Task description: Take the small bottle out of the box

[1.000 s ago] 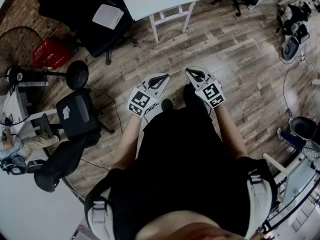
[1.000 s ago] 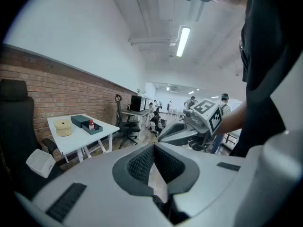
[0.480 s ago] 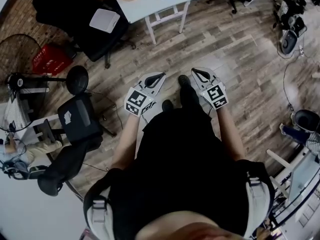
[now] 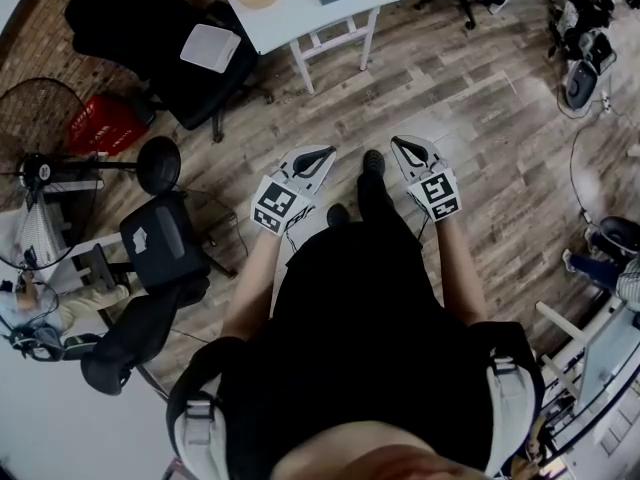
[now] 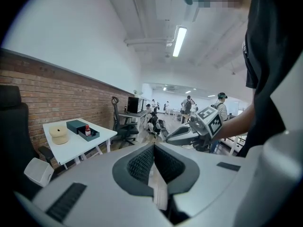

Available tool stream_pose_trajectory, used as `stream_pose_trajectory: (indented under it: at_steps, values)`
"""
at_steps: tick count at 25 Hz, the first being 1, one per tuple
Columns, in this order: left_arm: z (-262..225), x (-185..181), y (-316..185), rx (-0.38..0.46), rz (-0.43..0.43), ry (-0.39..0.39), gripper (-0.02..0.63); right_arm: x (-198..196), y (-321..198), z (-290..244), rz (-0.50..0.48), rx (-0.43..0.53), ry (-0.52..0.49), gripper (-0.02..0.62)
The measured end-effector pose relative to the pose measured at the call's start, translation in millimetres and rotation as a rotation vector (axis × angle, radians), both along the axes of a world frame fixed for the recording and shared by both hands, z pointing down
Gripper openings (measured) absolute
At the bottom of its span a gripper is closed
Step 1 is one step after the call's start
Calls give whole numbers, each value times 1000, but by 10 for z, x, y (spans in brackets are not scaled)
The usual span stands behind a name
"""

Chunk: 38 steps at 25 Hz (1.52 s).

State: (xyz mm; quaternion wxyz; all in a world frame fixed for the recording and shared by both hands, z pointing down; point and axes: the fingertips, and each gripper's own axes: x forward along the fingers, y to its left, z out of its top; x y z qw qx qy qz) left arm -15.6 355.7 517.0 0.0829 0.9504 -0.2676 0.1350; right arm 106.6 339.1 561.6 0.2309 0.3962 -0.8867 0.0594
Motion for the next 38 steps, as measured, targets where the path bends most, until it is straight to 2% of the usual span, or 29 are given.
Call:
stream_pose_trajectory:
  at_steps: [8,17,24,38]
  values:
    - [36,-48,-201,-17,-26,-9,20,26,-194,97,11,-17,-2,-3]
    - [-102,40,-788,8,-52,-8,20,258,-809,56,25,-12,7,-3]
    - [-96,49,-1135,-9,-76,-3,20,328,-1179,64,22,-27,6,-2]
    - [-152,93,-1761,-11,-177,-9,20,427,-1975,80,-68,-32,21,-3]
